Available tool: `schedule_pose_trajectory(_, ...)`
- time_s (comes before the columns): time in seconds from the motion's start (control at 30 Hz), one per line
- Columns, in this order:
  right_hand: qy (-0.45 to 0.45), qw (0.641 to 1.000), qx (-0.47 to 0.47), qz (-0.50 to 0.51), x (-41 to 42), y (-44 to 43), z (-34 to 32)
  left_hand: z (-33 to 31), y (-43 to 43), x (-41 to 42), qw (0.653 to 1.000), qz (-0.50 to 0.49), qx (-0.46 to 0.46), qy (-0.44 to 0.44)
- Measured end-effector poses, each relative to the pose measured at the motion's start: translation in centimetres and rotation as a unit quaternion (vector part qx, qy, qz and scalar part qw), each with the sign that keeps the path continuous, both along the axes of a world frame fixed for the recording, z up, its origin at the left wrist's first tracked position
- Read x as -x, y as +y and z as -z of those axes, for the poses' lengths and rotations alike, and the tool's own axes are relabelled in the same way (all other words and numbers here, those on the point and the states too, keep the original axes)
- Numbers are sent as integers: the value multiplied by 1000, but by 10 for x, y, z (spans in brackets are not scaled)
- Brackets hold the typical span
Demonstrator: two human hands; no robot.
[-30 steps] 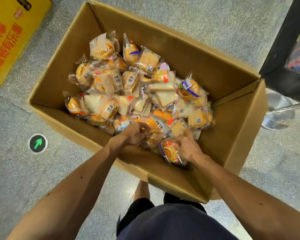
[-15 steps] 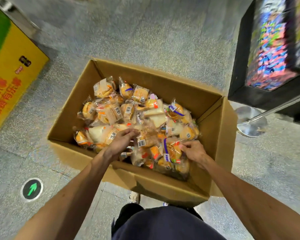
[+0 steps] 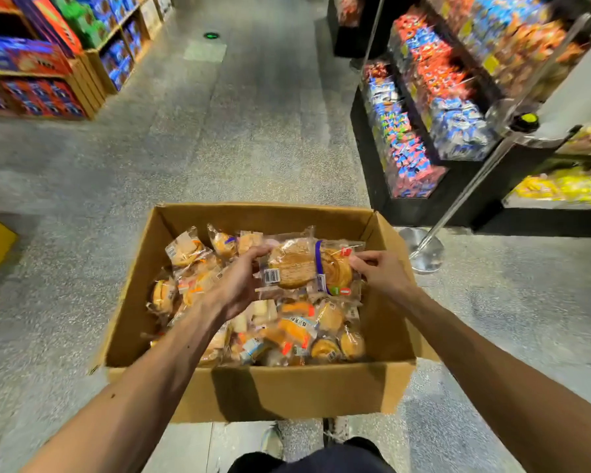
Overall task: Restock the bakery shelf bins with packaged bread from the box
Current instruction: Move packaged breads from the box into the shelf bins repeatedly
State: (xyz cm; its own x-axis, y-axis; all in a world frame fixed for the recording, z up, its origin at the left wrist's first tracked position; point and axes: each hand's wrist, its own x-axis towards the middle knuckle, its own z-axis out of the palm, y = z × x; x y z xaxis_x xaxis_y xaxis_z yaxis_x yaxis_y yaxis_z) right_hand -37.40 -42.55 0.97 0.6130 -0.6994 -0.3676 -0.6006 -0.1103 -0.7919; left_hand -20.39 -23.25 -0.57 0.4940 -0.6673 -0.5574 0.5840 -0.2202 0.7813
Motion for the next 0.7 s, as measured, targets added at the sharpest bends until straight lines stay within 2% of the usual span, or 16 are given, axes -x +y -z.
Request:
schedule_pose_trajectory(0.17, -35, 996, 7, 83, 52, 7, -51, -51, -32, 21, 988, 132, 26, -69)
schedule_pose_trajectory(0.33, -59, 981, 81, 168, 139, 12, -99, -98, -76, 75, 955, 257, 51, -140)
schedule_pose_trajectory(0.57, -89, 941, 136, 298, 297, 52, -136, -152, -110, 213, 900, 393, 101, -158)
schedule_pose_trajectory(0.7, -108, 902, 161, 387, 400, 92, -145, -171, -105, 311, 856, 471, 141, -158)
